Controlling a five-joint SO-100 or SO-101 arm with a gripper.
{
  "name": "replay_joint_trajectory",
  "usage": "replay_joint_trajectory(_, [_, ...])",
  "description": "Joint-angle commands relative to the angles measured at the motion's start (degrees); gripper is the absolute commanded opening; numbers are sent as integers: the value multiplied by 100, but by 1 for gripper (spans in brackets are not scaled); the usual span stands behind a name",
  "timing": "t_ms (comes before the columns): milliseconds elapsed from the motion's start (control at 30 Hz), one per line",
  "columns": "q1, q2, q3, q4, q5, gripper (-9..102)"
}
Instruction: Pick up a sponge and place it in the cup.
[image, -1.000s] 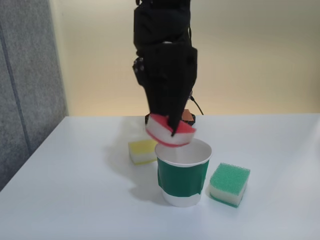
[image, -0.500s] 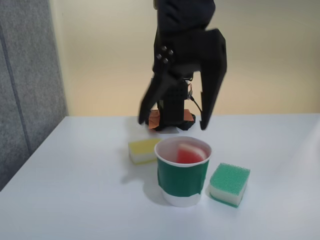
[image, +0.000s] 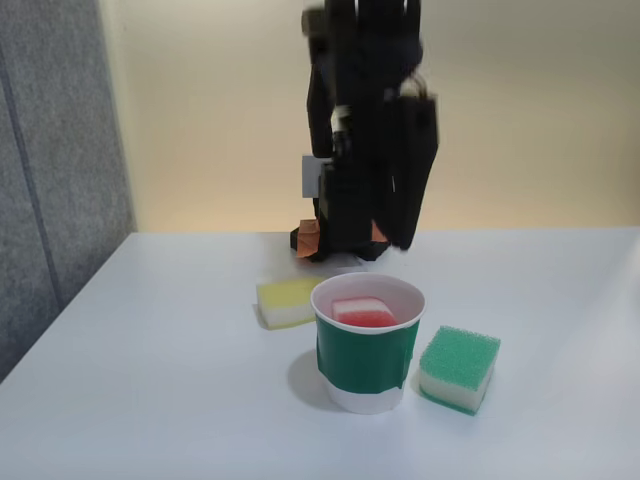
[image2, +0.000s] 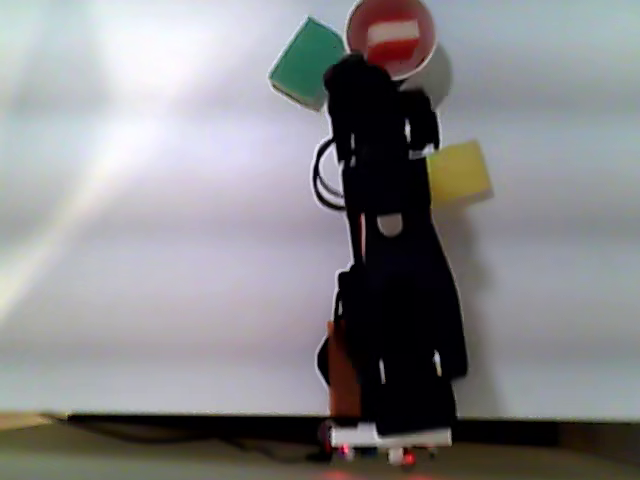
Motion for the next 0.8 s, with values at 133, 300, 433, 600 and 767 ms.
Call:
replay_joint_trajectory(133, [853,2936,2681,-519,615,0])
replay_joint_trajectory(300, [1143,4676,3437,606,1916,0])
replay_joint_trajectory(433, [1266,4685,3437,1327,2408,0])
replay_joint_trajectory(600, [967,4693,3428,2276,2399,2])
replay_joint_trajectory(767, [949,4693,3428,2276,2408,6])
